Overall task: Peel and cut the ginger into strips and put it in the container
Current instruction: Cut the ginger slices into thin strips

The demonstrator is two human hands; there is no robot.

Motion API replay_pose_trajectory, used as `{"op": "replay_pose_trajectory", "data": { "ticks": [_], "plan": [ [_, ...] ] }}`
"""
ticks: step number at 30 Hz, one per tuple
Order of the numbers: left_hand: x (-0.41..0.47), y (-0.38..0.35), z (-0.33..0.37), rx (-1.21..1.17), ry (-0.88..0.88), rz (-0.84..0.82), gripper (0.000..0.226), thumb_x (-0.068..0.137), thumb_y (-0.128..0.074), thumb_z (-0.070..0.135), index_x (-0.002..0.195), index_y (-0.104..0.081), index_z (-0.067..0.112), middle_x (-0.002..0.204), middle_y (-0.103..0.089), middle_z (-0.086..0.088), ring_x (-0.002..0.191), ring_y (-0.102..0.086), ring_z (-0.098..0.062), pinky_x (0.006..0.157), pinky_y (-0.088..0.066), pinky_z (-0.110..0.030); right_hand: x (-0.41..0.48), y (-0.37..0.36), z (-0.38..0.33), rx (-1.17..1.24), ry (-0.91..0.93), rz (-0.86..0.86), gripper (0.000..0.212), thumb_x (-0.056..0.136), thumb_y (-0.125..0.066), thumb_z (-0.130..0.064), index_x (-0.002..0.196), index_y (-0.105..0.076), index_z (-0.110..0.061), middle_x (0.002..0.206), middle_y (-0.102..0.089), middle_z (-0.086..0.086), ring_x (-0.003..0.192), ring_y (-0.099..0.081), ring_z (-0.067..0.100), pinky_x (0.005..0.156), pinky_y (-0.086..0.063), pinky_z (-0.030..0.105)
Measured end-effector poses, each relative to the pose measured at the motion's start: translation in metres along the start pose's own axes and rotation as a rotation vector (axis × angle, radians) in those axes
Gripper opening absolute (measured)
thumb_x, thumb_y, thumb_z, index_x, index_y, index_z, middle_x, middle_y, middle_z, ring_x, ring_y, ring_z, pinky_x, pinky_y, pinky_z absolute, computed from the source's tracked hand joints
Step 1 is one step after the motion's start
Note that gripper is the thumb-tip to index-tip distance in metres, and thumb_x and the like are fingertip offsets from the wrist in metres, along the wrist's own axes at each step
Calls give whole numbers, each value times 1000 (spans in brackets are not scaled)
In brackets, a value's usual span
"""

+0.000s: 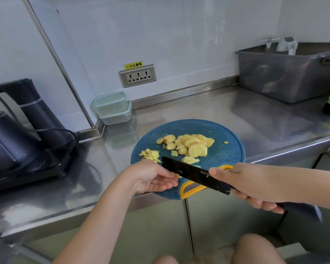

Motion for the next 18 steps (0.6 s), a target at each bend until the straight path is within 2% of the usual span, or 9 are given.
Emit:
{"op": "replay_pose_trajectory", "data": {
  "ticks": [4, 9, 11, 13, 14, 15, 16, 17, 18],
  "plan": [
    [1, 0, 0, -6, 1, -1, 7, 85, -65, 2, 83, -70, -2, 65, -70, -10, 48, -64, -10, 44, -51, -15, 2, -1, -2, -23, -42, -31, 66, 89, -16, -74, 66, -32, -14, 51, -33, 2, 32, -31, 14, 41, -36, 24],
    [2, 0, 0, -1, -4, -1, 7, 85, -64, 2, 82, -69, -2, 65, -70, -11, 47, -63, -10, 43, -51, -15, 11, -9, -8, -56, -65, -112, 69, 89, -10, -74, 66, -33, -14, 57, -34, 4, 45, -34, 17, 51, -35, 29],
    [2, 0, 0, 1, -4, 0, 7, 85, -64, 2, 82, -69, -3, 65, -70, -11, 47, -63, -10, 43, -51, -16, 17, -11, -3, -21, -39, -107, 69, 89, -14, -75, 63, -35, -14, 48, -39, 2, 40, -38, 15, 47, -37, 28],
    [2, 0, -1, -2, -8, 2, 7, 85, -65, 3, 83, -70, -3, 66, -70, -11, 47, -64, -10, 44, -51, -16, 28, -4, 3, 73, 91, -5, 68, 88, -29, -74, 62, -44, -13, 39, -43, -2, 34, -40, 12, 41, -36, 26],
    [1, 0, -1, -4, -11, 2, 8, 85, -65, 3, 83, -70, -3, 66, -70, -11, 47, -64, -10, 44, -51, -16, 30, -1, 5, 124, 122, -22, 67, 83, -39, -77, 61, -49, -14, 38, -45, -4, 33, -42, 12, 39, -37, 25],
    [1, -1, -1, -2, -13, 1, 8, 85, -65, 3, 84, -70, -3, 66, -70, -11, 47, -64, -10, 44, -51, -16, 30, -5, 7, 160, 114, -133, 69, 73, -48, -83, 58, -51, -15, 39, -47, -4, 33, -45, 12, 38, -40, 24],
    [1, -1, -1, 1, -14, -1, 8, 85, -65, 4, 84, -70, -3, 66, -70, -11, 48, -64, -10, 44, -52, -16, 27, -9, 5, 194, 100, -229, 73, 63, -49, -88, 54, -51, -15, 39, -49, -3, 32, -48, 13, 37, -43, 23],
    [1, -2, -1, 2, -15, -2, 8, 85, -65, 4, 84, -70, -3, 66, -70, -11, 48, -64, -11, 44, -52, -17, 22, -10, 4, 190, 80, -236, 75, 64, -43, -88, 53, -48, -15, 39, -49, -1, 31, -49, 13, 36, -43, 22],
    [1, -2, 0, 2, -16, -3, 9, 85, -65, 4, 83, -70, -2, 65, -70, -11, 48, -64, -11, 43, -52, -17, 20, -8, 3, 167, 38, -188, 73, 73, -35, -85, 55, -44, -15, 41, -47, 1, 30, -46, 14, 35, -41, 20]
  ]
}}
Point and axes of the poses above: each hand's wrist, its own x-axis towards the middle knuckle, its own y-axis out of the back of the hand, z = x × y, the point moved 5 cm from there along x, towards the middle knuckle
